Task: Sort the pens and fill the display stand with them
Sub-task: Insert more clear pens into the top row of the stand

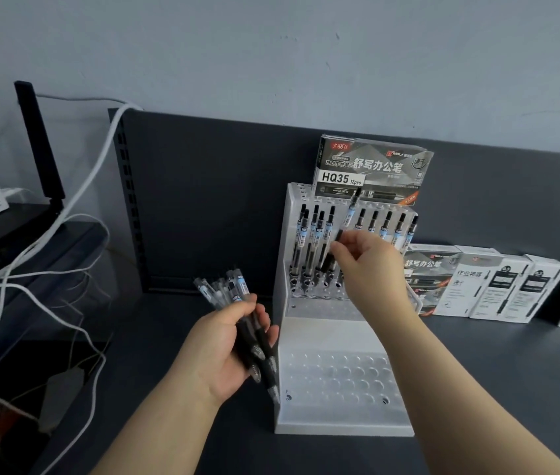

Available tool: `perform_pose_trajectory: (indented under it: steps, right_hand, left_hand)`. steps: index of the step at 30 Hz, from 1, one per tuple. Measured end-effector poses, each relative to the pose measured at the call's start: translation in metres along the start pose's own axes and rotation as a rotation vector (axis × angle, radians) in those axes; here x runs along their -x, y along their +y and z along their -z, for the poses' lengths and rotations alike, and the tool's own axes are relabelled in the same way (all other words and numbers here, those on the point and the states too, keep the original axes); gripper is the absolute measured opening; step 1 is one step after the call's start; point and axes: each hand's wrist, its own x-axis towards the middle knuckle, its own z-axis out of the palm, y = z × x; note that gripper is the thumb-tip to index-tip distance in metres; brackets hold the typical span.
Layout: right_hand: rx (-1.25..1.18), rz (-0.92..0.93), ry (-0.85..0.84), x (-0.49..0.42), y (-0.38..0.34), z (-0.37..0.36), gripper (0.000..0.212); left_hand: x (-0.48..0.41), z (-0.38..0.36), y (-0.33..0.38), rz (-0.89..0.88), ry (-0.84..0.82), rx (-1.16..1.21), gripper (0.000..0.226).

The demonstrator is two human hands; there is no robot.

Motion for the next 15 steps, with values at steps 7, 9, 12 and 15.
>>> perform_pose_trajectory:
  steps: [7,9,12,15]
  right_hand:
    - [0.204,0.037,-0.165,0.004,0.006,-0.010,0.014]
    - [0.215,0.039,-0.175,0.002,0.006,-0.008,0.013]
    - [0.240,0.044,-0.188,0.002,0.005,-0.007,0.014]
    - [0.227,0.041,-0.178,0.005,0.003,-0.004,0.015]
  left_hand:
    - [0.002,-0.005,0.002,-0.058,-0.020,-0.041,0.012]
    - [0.001,-0.005,0.002,-0.075,-0.021,-0.060,0.012]
    - [0.001,-0.007,0.002,-0.089,-0.022,-0.081,0.010]
    - [0.002,-0.010,0.001,-0.099,-0.031,-0.080,0.010]
